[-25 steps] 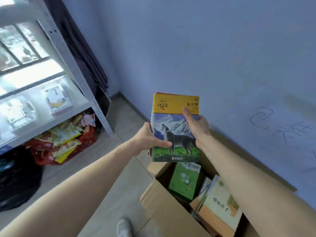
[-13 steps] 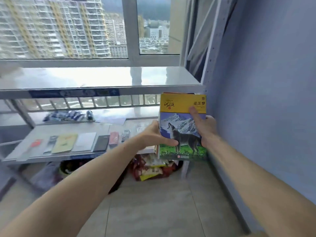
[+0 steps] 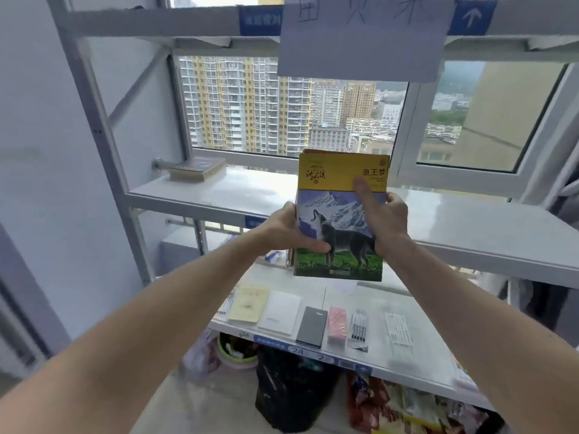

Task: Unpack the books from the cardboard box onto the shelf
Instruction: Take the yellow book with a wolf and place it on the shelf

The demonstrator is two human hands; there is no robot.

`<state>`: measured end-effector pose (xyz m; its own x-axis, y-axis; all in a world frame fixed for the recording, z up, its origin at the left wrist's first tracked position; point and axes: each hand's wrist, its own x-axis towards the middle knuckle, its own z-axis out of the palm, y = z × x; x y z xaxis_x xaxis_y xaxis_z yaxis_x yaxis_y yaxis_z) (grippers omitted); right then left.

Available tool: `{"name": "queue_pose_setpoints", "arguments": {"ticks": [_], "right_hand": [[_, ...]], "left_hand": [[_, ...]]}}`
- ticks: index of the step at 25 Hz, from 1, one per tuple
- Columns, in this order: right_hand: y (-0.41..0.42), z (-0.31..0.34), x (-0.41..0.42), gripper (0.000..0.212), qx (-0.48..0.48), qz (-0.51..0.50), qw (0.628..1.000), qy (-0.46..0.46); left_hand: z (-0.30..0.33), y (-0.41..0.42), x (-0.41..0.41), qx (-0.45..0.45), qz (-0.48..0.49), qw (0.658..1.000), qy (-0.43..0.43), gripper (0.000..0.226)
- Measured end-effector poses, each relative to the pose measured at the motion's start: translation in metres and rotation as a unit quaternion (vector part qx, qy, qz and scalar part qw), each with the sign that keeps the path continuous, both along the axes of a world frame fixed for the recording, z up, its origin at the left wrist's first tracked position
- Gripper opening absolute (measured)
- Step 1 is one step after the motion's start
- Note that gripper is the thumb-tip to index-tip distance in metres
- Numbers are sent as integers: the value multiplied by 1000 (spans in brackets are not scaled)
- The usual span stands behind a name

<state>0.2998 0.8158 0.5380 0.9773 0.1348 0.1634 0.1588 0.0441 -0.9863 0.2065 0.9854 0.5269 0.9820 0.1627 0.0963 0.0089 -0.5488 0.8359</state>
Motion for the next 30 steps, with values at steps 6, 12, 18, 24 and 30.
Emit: {"name": "queue_pose_setpoints", "arguments": {"ticks": [6,12,18,24,30], "right_hand": [[161,19,77,75,18,50,998,-35],[306,21,137,55,14,79,995,-59],[411,-7,186,43,14,30,996,-79],[466,-38,222,48,27,-21,996,-84],[473,-54,232,40,34,-9,993,-110]], "left_hand": [[17,152,63,31,89,995,-24,97],[16,294,118,50,124,990,-47,104],[-11,405,179,73,138,986,-62,104],[-37,467,233,81,99,987,-94,105],[-61,487,251,12,51,992,-111,108]]}}
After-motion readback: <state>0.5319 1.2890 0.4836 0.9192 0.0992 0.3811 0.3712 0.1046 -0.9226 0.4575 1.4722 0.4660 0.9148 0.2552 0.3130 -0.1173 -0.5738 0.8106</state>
